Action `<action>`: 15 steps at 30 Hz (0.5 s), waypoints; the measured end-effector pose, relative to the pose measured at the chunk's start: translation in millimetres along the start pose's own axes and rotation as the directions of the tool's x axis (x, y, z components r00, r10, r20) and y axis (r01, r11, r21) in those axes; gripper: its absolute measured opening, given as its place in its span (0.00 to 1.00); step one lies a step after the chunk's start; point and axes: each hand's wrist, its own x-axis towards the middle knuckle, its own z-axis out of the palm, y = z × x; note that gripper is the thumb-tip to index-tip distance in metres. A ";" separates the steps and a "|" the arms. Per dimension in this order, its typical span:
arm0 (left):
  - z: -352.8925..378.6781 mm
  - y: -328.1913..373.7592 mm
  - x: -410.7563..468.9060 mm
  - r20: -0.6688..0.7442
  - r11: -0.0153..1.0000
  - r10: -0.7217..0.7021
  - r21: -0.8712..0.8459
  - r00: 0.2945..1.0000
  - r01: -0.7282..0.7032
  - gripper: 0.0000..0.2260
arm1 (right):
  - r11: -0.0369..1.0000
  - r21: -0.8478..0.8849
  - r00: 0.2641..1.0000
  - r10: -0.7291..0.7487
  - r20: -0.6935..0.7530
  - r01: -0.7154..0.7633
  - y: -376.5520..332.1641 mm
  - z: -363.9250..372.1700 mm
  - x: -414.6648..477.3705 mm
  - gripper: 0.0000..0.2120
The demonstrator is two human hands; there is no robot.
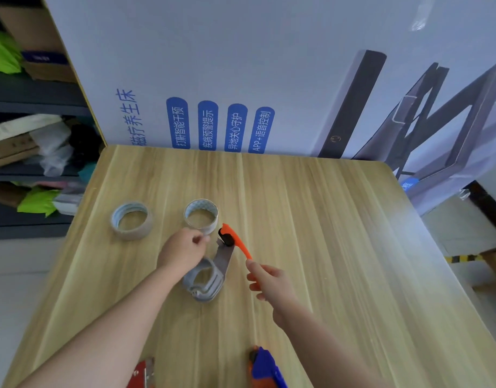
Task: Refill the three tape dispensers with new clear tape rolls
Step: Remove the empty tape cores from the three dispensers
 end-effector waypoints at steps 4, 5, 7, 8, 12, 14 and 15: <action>2.2 -5.5 -33.8 0.143 0.958 -0.094 -0.258 0.985 0.128 0.10 | 0.999 0.052 1.000 0.001 -0.014 0.000 -4.7 2.6 -9.3 0.10; 1.8 -7.5 -43.0 0.140 0.949 -0.087 -0.289 0.986 0.125 0.09 | 0.999 0.047 1.000 -0.007 -0.015 0.008 -5.2 2.6 -13.0 0.09; 1.1 -11.3 -62.8 0.103 0.947 -0.062 -0.309 0.993 0.091 0.11 | 0.999 0.020 1.000 -0.027 0.001 0.027 -4.1 3.1 -21.9 0.09; 2.0 -13.9 -72.8 0.073 0.948 -0.050 -0.311 0.996 0.071 0.11 | 0.999 0.000 0.999 -0.036 0.018 0.036 -2.6 3.9 -27.3 0.10; 5.4 -21.1 -115.6 -0.030 0.949 -0.014 -0.315 0.999 0.004 0.09 | 0.977 -0.188 0.993 -0.086 0.086 0.101 11.0 10.5 -51.3 0.21; 6.5 -24.7 -137.3 -0.074 0.952 -0.003 -0.307 0.997 -0.020 0.07 | 0.938 -0.313 0.985 -0.117 0.124 0.150 21.7 13.6 -64.2 0.21; 7.5 -26.1 -149.2 -0.088 0.955 0.004 -0.294 0.996 -0.029 0.07 | 0.918 -0.357 0.981 -0.127 0.145 0.171 28.2 14.8 -70.1 0.19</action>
